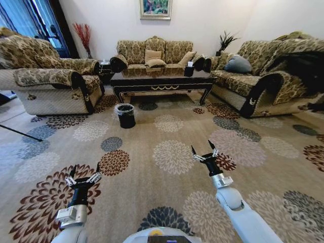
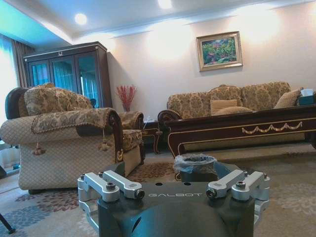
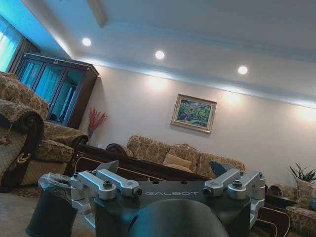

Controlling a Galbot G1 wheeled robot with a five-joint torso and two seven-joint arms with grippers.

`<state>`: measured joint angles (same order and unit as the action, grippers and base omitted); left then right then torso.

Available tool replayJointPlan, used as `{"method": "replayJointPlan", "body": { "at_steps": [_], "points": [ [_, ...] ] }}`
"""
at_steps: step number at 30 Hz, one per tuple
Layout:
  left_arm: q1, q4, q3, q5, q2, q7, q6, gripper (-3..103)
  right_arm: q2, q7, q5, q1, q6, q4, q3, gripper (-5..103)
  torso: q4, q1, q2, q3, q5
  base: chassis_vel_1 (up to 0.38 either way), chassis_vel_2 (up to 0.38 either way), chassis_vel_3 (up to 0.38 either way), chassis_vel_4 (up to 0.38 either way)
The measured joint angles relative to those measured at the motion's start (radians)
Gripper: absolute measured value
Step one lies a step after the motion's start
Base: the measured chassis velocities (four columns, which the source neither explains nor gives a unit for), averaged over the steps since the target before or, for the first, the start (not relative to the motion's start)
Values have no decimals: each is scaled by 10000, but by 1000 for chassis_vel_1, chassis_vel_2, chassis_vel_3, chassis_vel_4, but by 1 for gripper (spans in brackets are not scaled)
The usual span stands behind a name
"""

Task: Move to the front of the table and pick up the trash from the floor, then place it into the trash bin.

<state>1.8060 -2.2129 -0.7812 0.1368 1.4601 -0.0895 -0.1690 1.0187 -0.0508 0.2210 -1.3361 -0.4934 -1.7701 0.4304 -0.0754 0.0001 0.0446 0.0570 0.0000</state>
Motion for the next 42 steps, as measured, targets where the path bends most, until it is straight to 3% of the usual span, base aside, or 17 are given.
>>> {"method": "replayJointPlan", "body": {
  "at_steps": [42],
  "points": [
    [3,0,0,0,0,1,0,100,0,0,0,-4,0,0,0,100,-2,-1,1,-3,-1,2,-38,-7,34]
  ]
}}
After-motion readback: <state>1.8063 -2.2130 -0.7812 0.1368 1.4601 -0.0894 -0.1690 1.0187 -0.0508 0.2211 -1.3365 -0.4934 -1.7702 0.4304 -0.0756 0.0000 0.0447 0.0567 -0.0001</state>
